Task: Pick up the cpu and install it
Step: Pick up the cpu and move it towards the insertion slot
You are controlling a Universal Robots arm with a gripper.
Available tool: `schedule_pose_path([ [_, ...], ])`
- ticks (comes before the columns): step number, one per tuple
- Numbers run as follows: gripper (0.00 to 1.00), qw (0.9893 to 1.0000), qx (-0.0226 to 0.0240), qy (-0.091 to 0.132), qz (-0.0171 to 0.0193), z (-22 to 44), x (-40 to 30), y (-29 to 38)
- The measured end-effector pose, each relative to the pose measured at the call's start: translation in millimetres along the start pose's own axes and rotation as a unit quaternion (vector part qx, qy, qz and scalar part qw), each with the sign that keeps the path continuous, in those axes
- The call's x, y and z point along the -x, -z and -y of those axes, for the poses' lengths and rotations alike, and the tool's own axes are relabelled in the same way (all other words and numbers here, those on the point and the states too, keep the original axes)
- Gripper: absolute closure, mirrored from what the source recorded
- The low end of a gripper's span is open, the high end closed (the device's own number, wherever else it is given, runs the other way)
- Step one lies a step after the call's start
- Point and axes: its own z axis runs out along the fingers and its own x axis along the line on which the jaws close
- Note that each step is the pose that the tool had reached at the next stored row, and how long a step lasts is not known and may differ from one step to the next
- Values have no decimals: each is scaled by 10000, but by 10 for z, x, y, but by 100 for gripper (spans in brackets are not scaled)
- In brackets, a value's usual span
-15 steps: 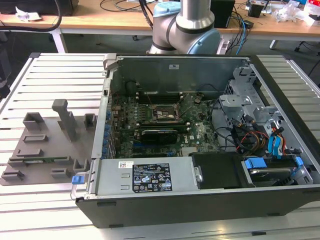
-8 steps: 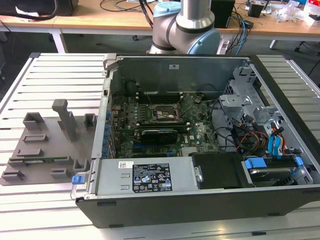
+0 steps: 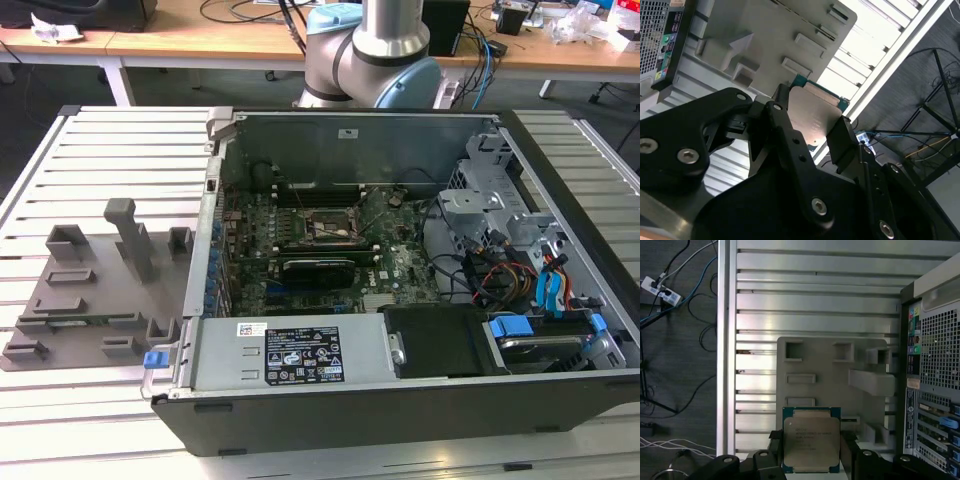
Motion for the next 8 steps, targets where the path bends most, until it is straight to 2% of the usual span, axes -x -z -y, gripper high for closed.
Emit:
schedule_pose_path([
  [2, 45, 10000, 0, 0, 0, 0, 2, 45],
  [8, 45, 10000, 5, 0, -2, 0, 7, 53],
])
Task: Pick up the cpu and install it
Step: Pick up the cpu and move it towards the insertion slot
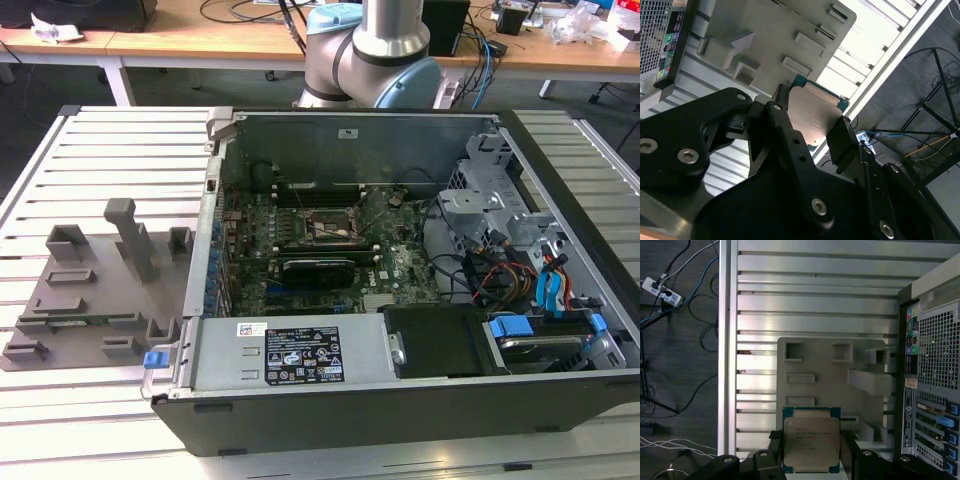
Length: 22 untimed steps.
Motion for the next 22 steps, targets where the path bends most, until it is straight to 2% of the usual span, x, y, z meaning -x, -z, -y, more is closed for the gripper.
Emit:
schedule_pose_path([
  [2, 45, 10000, 0, 0, 1, 0, 38, -2],
  [3, 45, 10000, -2, 0, 0, -1, 89, -3],
  [4, 45, 10000, -4, 0, 1, -5, 177, -6],
  [8, 45, 10000, -6, 0, 0, -7, 374, -16],
  [18, 45, 10000, -6, 0, -3, -3, 570, -31],
  [22, 45, 10000, -11, 0, -3, -1, 738, -38],
])
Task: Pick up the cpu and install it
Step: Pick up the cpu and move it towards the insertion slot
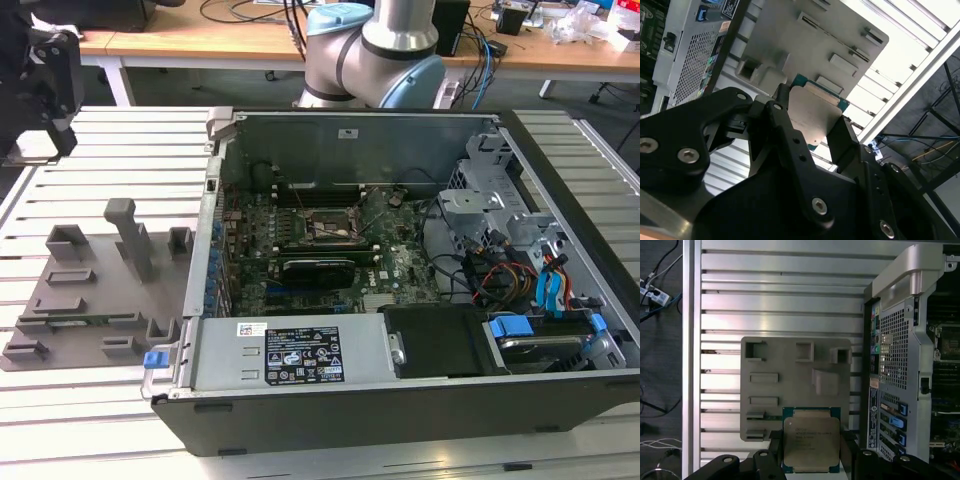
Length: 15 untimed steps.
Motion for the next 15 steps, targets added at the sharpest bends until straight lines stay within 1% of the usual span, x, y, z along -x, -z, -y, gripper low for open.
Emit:
schedule_pose_path([
  [1, 45, 10000, -3, 0, 0, -1, 45, -2],
  [3, 45, 10000, -11, 1, -1, -3, 108, -7],
  [7, 45, 10000, -20, 1, -1, -4, 170, -12],
  [11, 45, 10000, -35, 1, -1, -7, 267, -20],
  [15, 45, 10000, -46, 1, -1, -10, 338, -26],
])
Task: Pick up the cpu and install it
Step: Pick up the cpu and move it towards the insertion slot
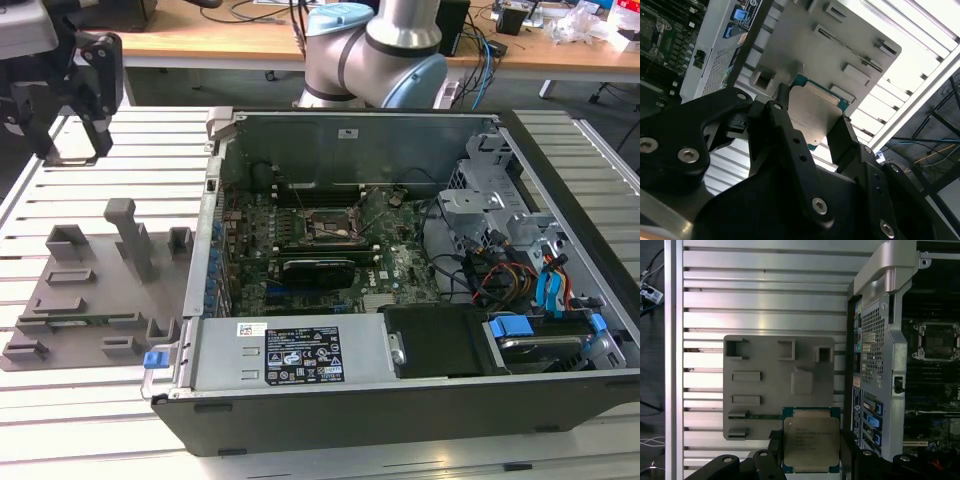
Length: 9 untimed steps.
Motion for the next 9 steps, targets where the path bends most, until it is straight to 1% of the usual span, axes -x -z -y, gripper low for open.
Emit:
schedule_pose_path([
  [1, 45, 10000, -3, 0, 0, -1, 17, -1],
  [3, 45, 10000, -17, 1, 0, -7, 91, -6],
  [5, 45, 10000, -24, 1, 0, -12, 131, -9],
  [7, 45, 10000, -37, 1, 0, -18, 203, -16],
  [8, 45, 10000, -40, 1, -1, -21, 227, -18],
  [9, 45, 10000, -69, 2, -1, -38, 405, -36],
])
